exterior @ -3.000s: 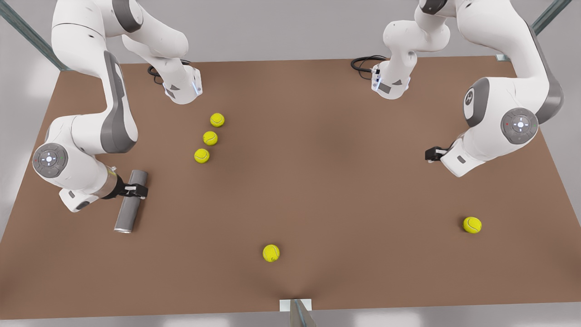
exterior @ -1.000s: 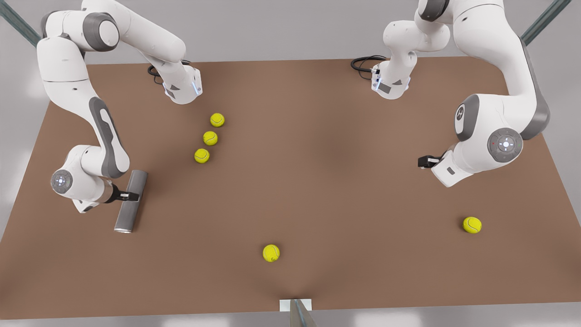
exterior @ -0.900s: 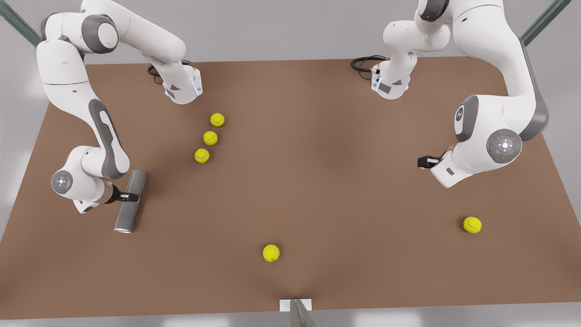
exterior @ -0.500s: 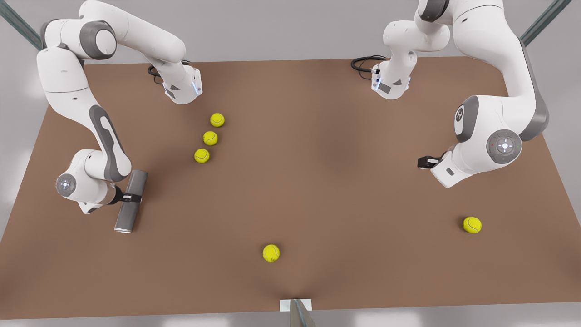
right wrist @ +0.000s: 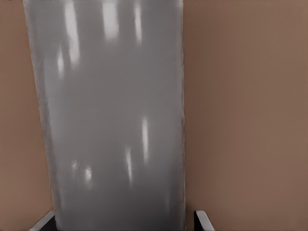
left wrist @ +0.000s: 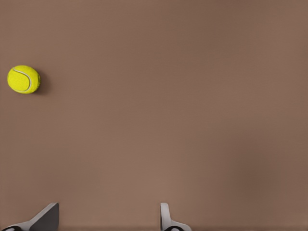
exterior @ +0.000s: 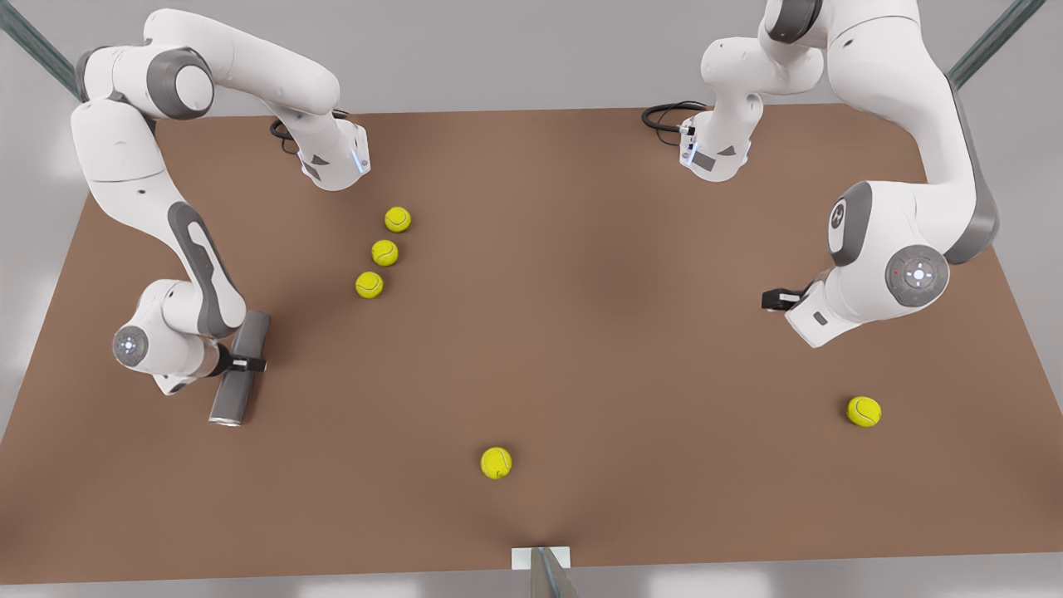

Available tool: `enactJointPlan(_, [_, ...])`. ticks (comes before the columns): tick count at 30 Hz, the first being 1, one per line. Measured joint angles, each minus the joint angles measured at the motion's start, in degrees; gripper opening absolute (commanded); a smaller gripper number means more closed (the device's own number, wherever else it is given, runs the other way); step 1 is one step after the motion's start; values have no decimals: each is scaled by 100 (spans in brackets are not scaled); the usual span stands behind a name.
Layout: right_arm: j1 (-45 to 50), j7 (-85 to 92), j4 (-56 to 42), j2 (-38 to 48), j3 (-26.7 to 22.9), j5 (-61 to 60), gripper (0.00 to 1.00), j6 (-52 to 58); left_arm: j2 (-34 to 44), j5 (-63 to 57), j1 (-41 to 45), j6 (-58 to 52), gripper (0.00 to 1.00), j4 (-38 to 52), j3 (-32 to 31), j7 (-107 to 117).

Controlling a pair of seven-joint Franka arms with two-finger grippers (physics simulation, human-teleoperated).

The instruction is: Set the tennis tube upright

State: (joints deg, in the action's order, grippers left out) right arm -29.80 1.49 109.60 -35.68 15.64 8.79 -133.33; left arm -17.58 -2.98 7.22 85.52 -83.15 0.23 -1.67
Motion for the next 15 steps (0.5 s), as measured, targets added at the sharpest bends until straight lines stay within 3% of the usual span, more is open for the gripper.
enactJointPlan(1, [0, 0, 0, -1, 0, 0, 100, 0, -25, 0, -10, 0, 100, 0, -3, 0])
enactJointPlan(6, [0, 9, 0, 8, -18, 0, 72, 9, -35, 0, -12, 0, 100, 0, -2, 0])
enactJointPlan(15, [35, 5, 0, 17, -17, -8, 71, 68, -70, 70, -18, 0, 100, 0, 3, -8])
